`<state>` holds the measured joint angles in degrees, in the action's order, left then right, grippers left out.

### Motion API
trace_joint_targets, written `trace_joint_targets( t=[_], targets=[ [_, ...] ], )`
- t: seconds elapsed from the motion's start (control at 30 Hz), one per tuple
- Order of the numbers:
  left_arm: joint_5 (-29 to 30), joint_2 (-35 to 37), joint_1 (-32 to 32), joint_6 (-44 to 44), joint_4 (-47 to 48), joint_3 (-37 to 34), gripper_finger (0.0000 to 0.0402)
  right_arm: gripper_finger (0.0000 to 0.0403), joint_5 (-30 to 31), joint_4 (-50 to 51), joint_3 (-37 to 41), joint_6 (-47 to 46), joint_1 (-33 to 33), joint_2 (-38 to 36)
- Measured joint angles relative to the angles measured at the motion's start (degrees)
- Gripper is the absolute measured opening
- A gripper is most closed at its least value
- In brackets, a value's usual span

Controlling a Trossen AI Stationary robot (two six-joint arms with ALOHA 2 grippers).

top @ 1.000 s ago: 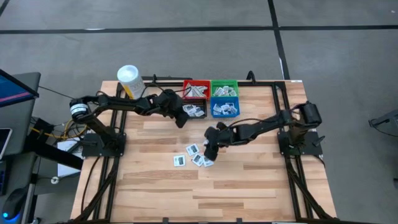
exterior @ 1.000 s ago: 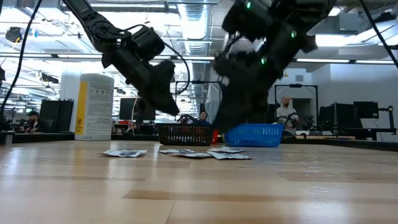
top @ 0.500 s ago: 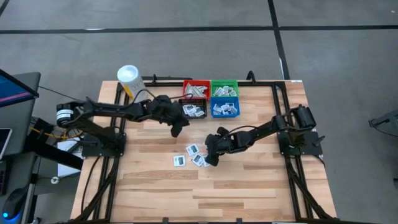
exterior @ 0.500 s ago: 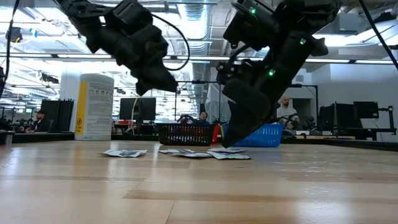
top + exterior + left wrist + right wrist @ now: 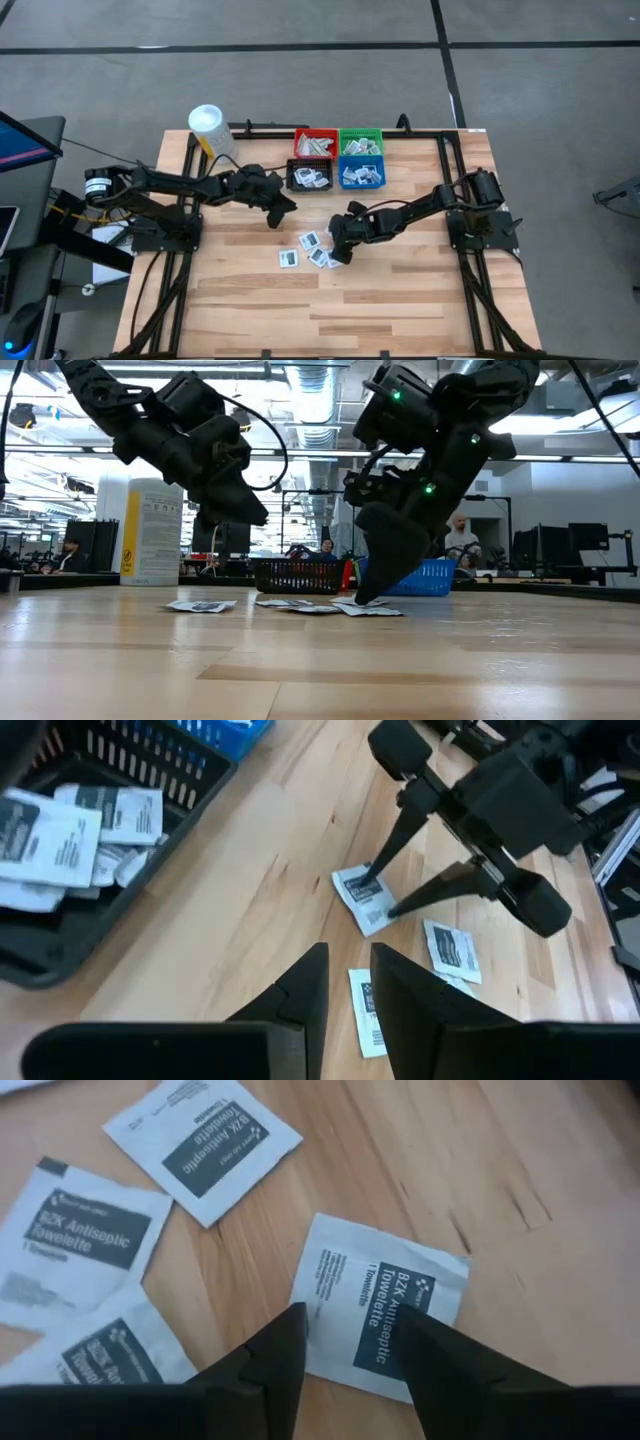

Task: Pick & Place First Aid Supplies
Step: Put the towelette pack into the black basket

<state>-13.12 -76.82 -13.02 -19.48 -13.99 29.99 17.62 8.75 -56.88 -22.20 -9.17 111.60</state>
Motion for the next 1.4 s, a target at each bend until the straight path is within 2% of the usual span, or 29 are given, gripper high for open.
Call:
trace_joint_targets(
  t=[0.17, 0.43, 0.57, 0.73, 0.93, 1.07, 1.4],
  targets=[
    [0.02, 0.00, 0.00, -0.92, -1.67, -0.95, 0.0078, 0.0126, -0.86, -0.38, -0.27, -2.99, -0.71, 2.71],
    [0.90, 0.00, -0.02, -0.94, -2.60, -0.95, 0.0078, 0.0012, -1.28, -0.03, 0.12, -2.89, -1.52, 1.26],
    [1.08, -0.02, -0.04, -4.45, -2.89, -0.95, 0.0078, 0.0020, 1.00, 1.58, 0.19, -2.80, -1.31, -1.73],
    [0.93, -0.02, -1.64, -17.04, -4.06, -0.95, 0.0078, 0.0009, 5.19, 3.19, -1.16, 2.08, -0.40, -5.21],
    [-4.78, -0.04, -4.73, -26.97, -9.63, -0.93, 0.0078, 0.0013, 8.48, 2.46, -5.64, 7.73, 1.26, -7.59],
    [-8.11, -0.04, -5.06, -29.13, -14.75, -0.93, 0.0078, 0.0013, 9.19, 1.73, -10.13, 12.45, 1.63, -7.67],
    [-8.20, -0.04, -4.66, -29.26, -15.70, -0.91, 0.0078, 0.0009, 9.75, 2.17, -15.86, 21.05, 3.08, -7.46]
  ],
)
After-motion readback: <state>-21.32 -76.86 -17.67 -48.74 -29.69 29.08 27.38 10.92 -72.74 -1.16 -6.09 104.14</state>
